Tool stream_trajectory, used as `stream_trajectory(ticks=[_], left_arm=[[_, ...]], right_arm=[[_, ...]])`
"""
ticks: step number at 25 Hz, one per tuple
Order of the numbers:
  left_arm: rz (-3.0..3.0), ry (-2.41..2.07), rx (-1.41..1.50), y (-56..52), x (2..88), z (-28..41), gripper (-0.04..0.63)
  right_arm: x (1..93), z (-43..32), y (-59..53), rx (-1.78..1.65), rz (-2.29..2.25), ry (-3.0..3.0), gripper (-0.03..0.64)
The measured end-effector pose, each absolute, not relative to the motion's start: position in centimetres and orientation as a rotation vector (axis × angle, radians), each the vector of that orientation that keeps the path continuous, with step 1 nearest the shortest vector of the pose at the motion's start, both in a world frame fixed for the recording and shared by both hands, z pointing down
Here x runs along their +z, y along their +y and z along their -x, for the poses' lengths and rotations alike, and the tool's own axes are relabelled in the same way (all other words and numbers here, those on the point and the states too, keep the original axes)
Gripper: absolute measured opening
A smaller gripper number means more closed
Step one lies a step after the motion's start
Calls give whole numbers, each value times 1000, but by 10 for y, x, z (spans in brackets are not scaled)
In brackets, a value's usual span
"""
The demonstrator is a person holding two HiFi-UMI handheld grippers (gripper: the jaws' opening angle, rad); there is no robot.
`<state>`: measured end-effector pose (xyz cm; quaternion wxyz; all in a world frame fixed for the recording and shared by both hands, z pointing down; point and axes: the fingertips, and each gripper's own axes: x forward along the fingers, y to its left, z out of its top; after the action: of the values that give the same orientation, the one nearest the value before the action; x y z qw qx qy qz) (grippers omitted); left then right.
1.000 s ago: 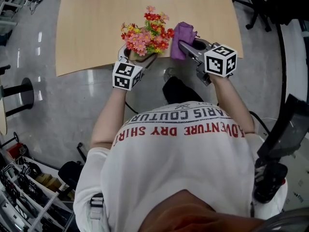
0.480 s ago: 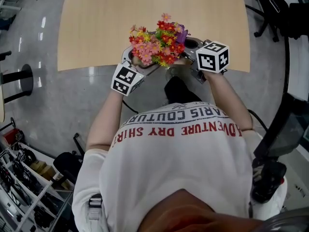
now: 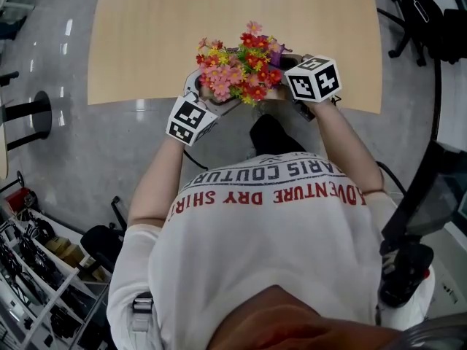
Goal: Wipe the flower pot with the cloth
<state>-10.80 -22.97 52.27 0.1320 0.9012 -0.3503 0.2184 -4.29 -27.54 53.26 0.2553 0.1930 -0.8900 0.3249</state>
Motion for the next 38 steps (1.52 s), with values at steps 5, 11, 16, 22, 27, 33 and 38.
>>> stream_trajectory(ticks=[5,11,16,22,27,33,38], left_arm=[[-2632,-1023,605,-230,524,107,453],[-2596,-1043,629,-228,517,106,454],[-2444,-1305,546,-216,501,123,454],[-2232,-1524,438,-192,502,113,454],[-2105,-1751,496,-206,516,108,454],[-1968,-1900,492,-210,528,109,453],[-1933,-1951,521,-213,525,111,445]], right_arm=[[542,41,-275,826,-555,-2379,44],[518,23,-277,937,-643,-2505,44],[501,-4,-259,977,-741,-2559,44],[495,-27,-213,1039,-844,-2561,44],[499,-45,-205,1023,-889,-2556,44],[488,-53,-185,981,-946,-2556,44],[479,-56,-175,954,-952,-2555,44]])
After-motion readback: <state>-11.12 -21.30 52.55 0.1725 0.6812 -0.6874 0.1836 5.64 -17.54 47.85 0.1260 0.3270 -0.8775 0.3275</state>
